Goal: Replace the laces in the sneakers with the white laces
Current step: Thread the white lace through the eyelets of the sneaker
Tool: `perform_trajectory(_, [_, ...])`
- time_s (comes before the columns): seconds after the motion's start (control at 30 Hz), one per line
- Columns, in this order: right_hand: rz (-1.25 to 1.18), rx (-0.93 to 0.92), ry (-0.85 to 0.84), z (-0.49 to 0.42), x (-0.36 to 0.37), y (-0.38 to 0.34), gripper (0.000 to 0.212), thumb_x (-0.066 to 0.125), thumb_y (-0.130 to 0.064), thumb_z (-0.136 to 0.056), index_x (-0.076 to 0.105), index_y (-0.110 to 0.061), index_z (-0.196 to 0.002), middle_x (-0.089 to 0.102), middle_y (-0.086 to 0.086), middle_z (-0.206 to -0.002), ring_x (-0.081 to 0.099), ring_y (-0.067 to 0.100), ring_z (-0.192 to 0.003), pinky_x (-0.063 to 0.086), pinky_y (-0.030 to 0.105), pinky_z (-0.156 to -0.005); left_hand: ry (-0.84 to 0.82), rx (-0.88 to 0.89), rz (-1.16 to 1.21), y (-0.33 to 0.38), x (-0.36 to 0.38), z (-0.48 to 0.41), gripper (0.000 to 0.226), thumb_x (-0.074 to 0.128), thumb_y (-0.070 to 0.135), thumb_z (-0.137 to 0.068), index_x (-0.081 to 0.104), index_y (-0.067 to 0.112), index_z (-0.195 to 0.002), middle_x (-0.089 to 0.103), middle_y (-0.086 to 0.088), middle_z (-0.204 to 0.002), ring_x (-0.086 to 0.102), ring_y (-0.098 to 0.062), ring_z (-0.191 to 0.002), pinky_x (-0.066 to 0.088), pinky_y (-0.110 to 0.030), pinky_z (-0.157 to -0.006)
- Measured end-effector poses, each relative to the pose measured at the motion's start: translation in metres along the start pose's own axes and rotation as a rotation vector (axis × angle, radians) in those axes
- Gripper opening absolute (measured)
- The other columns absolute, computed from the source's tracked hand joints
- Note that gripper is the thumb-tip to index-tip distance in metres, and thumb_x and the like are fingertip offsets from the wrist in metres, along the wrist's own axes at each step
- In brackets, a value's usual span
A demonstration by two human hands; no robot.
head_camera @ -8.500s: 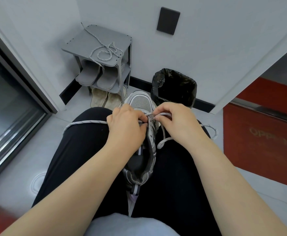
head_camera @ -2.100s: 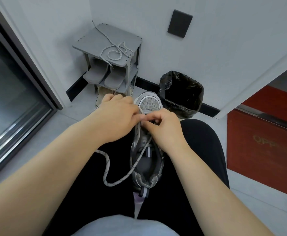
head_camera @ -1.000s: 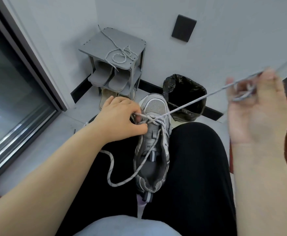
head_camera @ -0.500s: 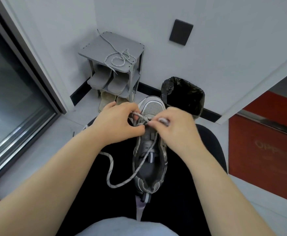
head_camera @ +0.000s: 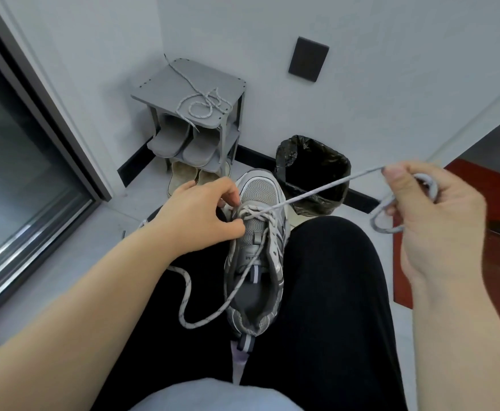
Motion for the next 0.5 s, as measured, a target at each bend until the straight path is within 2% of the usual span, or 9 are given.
perform_trajectory(0.07, [0.300, -0.007, -0.205, 0.007, 0.020, 0.011, 0.020, 0.069, -0.023, -0.082, 0.070, -0.037, -0.067, 0.065, -0.011, -0.068, 0.056, 0.001, -0.062, 0.041, 0.006, -0.057, 0.055, 0.061, 0.015, 0.015, -0.005, 0.007, 0.021, 0.065, 0.033, -0.072, 0.050, 0.032, -0.087, 0.052, 0.016, -0.083, 0.050, -0.009, -0.084, 0.042, -0.036, -0.091])
perform_trajectory(0.1, [0.454, -0.018, -0.296, 0.011, 0.027, 0.016, 0.010, 0.067, -0.029, -0.082, 0.069, -0.038, -0.077, 0.064, -0.012, -0.077, 0.057, 0.000, -0.073, 0.040, 0.006, -0.063, 0.063, 0.099, -0.023, 0.024, -0.006, 0.013, 0.018, 0.064, 0.035, -0.075, 0.052, 0.031, -0.087, 0.050, 0.014, -0.086, 0.048, -0.011, -0.086, 0.042, -0.036, -0.088])
perform_trajectory(0.13, [0.584, -0.016, -0.346, 0.015, 0.030, 0.021, 0.009, 0.063, -0.038, -0.084, 0.068, -0.036, -0.092, 0.060, -0.016, -0.086, 0.054, 0.001, -0.085, 0.037, 0.008, -0.071, 0.049, 0.128, -0.092, 0.033, -0.004, 0.021, 0.017, 0.062, 0.042, -0.076, 0.054, 0.031, -0.087, 0.048, 0.012, -0.090, 0.045, -0.012, -0.090, 0.041, -0.033, -0.089])
perform_trajectory(0.2, [0.612, -0.054, -0.327, 0.016, 0.024, 0.016, 0.038, 0.045, -0.050, -0.088, 0.060, -0.032, -0.118, 0.051, -0.026, -0.097, 0.045, -0.002, -0.102, 0.029, 0.004, -0.081, 0.026, 0.155, -0.267, 0.045, 0.003, 0.038, 0.033, 0.054, 0.061, -0.072, 0.060, 0.031, -0.086, 0.045, 0.010, -0.098, 0.041, -0.012, -0.097, 0.036, -0.029, -0.091])
perform_trajectory(0.23, [0.530, -0.074, -0.301, 0.015, 0.021, 0.009, 0.043, 0.034, -0.045, -0.089, 0.058, -0.032, -0.122, 0.051, -0.032, -0.098, 0.043, -0.008, -0.104, 0.027, 0.000, -0.083, 0.024, 0.176, -0.382, 0.050, 0.007, 0.044, 0.042, 0.052, 0.067, -0.067, 0.063, 0.030, -0.084, 0.048, 0.008, -0.100, 0.044, -0.015, -0.098, 0.038, -0.032, -0.091])
perform_trajectory(0.3, [0.356, -0.115, -0.344, 0.020, 0.022, -0.004, 0.044, 0.027, -0.030, -0.090, 0.057, -0.033, -0.121, 0.051, -0.036, -0.090, 0.047, -0.012, -0.097, 0.029, -0.001, -0.082, -0.002, 0.188, -0.536, 0.055, 0.015, 0.051, 0.046, 0.064, 0.067, -0.051, 0.067, 0.026, -0.072, 0.058, -0.001, -0.099, 0.055, -0.024, -0.094, 0.045, -0.039, -0.090])
perform_trajectory(0.37, [0.300, -0.184, -0.471, 0.029, 0.035, -0.015, 0.040, 0.031, -0.021, -0.091, 0.056, -0.032, -0.120, 0.051, -0.022, -0.083, 0.050, -0.006, -0.082, 0.034, 0.003, -0.075, -0.026, 0.188, -0.592, 0.054, 0.023, 0.052, 0.036, 0.080, 0.050, -0.039, 0.066, 0.025, -0.060, 0.063, -0.006, -0.101, 0.058, -0.029, -0.096, 0.041, -0.043, -0.096])
perform_trajectory(0.43, [0.321, -0.229, -0.657, 0.040, 0.053, -0.014, 0.037, 0.040, -0.019, -0.092, 0.057, -0.036, -0.120, 0.052, -0.009, -0.081, 0.051, 0.001, -0.075, 0.038, 0.005, -0.068, -0.030, 0.198, -0.587, 0.052, 0.027, 0.052, 0.029, 0.082, 0.042, -0.036, 0.065, 0.026, -0.054, 0.064, -0.009, -0.108, 0.052, -0.031, -0.106, 0.035, -0.047, -0.101])
perform_trajectory(0.5, [0.367, -0.161, -0.837, 0.053, 0.070, 0.001, 0.033, 0.048, -0.021, -0.093, 0.059, -0.042, -0.117, 0.060, -0.008, -0.081, 0.057, 0.007, -0.075, 0.046, 0.012, -0.064, -0.043, 0.205, -0.553, 0.053, 0.029, 0.054, 0.025, 0.080, 0.038, -0.036, 0.066, 0.026, -0.051, 0.064, -0.011, -0.112, 0.048, -0.032, -0.112, 0.032, -0.048, -0.102])
Point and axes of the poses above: each hand's wrist, its own z-axis away from the middle knuckle, its own x-axis out of the palm, y = z × x, the point moved 7 cm from there along -z, towards the middle knuckle
